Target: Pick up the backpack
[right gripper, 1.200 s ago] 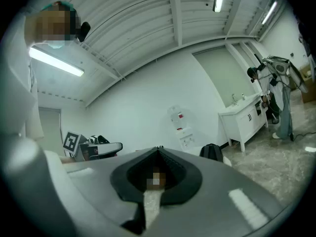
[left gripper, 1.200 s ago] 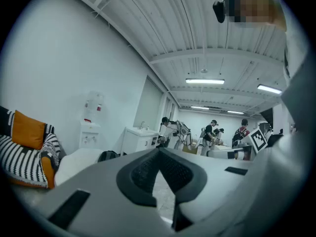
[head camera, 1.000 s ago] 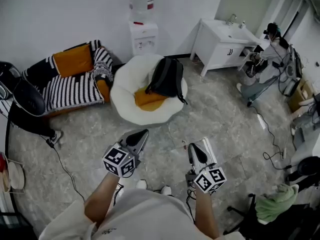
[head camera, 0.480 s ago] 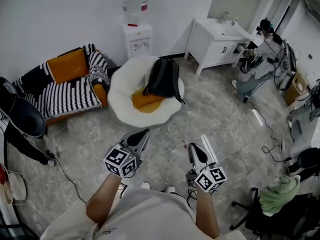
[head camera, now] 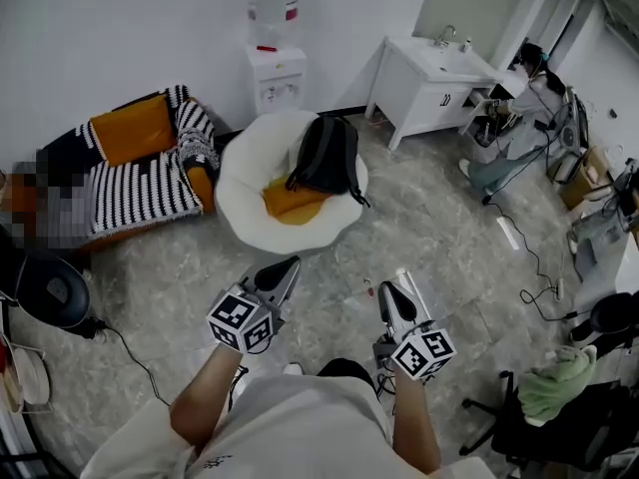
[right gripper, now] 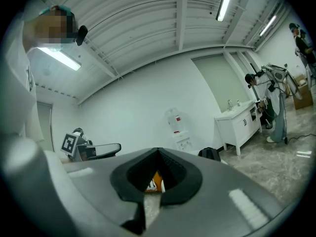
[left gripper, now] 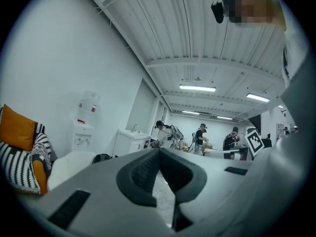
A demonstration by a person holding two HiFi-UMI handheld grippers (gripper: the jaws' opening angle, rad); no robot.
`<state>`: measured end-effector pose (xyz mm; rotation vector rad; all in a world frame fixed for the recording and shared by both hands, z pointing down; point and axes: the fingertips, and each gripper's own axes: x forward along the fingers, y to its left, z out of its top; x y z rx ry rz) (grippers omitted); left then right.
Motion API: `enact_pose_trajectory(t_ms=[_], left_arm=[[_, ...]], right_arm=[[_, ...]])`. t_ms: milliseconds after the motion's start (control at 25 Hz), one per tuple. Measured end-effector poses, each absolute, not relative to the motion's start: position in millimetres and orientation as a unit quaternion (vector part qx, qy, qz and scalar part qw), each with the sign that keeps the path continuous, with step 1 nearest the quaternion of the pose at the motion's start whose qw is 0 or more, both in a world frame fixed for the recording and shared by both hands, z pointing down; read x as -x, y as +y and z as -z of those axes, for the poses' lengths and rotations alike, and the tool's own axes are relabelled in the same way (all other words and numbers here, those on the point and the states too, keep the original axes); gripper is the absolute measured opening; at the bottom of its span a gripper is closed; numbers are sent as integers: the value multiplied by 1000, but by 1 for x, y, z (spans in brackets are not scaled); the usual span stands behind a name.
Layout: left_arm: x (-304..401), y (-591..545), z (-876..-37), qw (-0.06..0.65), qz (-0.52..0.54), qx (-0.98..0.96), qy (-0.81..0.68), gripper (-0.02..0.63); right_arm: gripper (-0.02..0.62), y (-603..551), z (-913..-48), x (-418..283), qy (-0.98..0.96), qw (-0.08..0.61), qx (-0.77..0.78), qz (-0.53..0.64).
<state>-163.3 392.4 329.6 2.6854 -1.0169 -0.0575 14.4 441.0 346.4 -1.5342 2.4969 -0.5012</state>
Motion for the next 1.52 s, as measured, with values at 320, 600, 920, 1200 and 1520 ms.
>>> enact_pose_trajectory(t_ms=[320, 600, 920, 1200, 1520], left_arm=[[188, 390, -325, 134, 28, -921, -365, -2], [194, 390, -331, 138, 29, -916, -376, -2], [187, 374, -334, 133, 24, -913, -386, -2], [164, 327, -338, 132, 11, -910, -393, -2], [126, 261, -340, 143, 0, -904, -402, -2]], right_arm=[[3, 436, -340, 0, 844, 74, 506, 164], [3, 425, -342, 5, 850, 76, 494, 166], [3, 402, -350, 1, 857, 83, 481, 166], [3, 347, -354, -26, 856, 91, 479, 172], [3, 276, -364, -57, 861, 79, 464, 193]])
